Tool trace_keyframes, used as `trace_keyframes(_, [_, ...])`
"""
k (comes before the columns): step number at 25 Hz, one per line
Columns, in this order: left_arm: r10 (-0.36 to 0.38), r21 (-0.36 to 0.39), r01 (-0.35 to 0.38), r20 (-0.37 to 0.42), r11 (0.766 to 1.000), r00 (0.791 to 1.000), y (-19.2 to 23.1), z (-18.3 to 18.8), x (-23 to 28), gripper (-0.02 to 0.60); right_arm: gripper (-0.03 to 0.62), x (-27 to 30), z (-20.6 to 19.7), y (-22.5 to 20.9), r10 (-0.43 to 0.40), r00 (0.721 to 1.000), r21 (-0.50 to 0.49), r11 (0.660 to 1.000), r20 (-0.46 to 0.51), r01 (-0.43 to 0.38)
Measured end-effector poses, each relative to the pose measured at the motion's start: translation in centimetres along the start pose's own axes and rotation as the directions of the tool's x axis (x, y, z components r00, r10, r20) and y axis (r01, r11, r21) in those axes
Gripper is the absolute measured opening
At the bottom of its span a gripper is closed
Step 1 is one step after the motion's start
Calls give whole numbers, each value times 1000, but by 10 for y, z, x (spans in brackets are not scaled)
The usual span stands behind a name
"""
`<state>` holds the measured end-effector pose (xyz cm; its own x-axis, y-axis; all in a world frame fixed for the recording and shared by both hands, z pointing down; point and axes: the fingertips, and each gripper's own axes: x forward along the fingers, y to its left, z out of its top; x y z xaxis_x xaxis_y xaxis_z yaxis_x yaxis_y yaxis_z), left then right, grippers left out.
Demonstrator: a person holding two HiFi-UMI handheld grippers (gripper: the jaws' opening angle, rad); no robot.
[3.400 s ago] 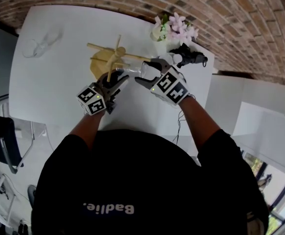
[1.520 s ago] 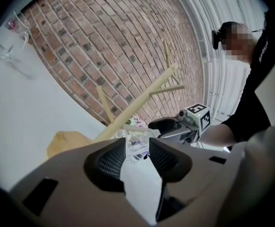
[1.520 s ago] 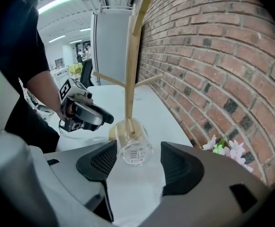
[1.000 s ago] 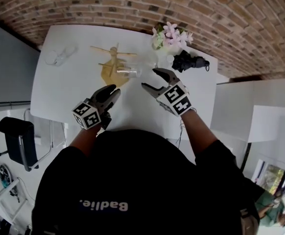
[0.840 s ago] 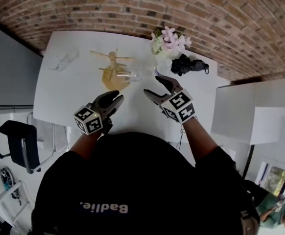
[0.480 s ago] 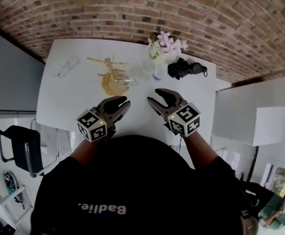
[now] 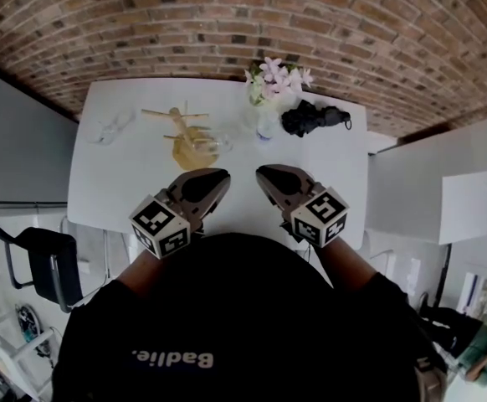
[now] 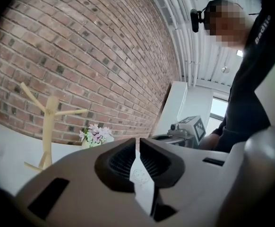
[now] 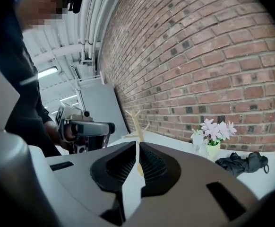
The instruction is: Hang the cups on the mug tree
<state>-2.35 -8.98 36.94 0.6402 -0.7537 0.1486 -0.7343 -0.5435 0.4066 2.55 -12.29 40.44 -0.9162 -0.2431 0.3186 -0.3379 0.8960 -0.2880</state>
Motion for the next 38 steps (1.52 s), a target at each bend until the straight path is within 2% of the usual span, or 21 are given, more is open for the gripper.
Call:
trace_keyframes(7, [17, 21, -18, 19, 1000, 1000, -10, 14, 0, 3, 31, -11, 13, 14, 18, 999, 13, 1000, 46, -19])
trace_keyframes(12, [20, 44, -19, -12, 999, 1000, -12, 3, -3, 3, 29, -16, 11, 23, 45, 997, -6, 999, 67, -45])
trace_keyframes(15, [14, 49, -15, 14, 999, 1000, -11, -3, -3, 3, 29, -17, 12, 30, 64, 996, -4, 998, 69, -64])
trace_keyframes(20, [8, 65, -8, 2, 998, 1000, -12, -4, -3, 3, 29, -16, 13, 38, 79, 995, -20, 997, 65, -78])
trace_keyframes(31, [15, 45, -16, 6, 999, 1000, -13, -2, -5, 3, 29, -15, 13, 42, 79, 995, -35, 996, 55, -77])
trace_keyframes(34, [15, 67, -16, 19, 998, 1000, -9, -6, -6, 3, 29, -14, 13, 42, 77, 996, -35, 997, 53, -76])
trace_keyframes(38, [24, 45, -25, 24, 999, 999, -8, -5, -8, 3, 29, -11, 13, 43, 77, 996, -40, 996, 53, -75])
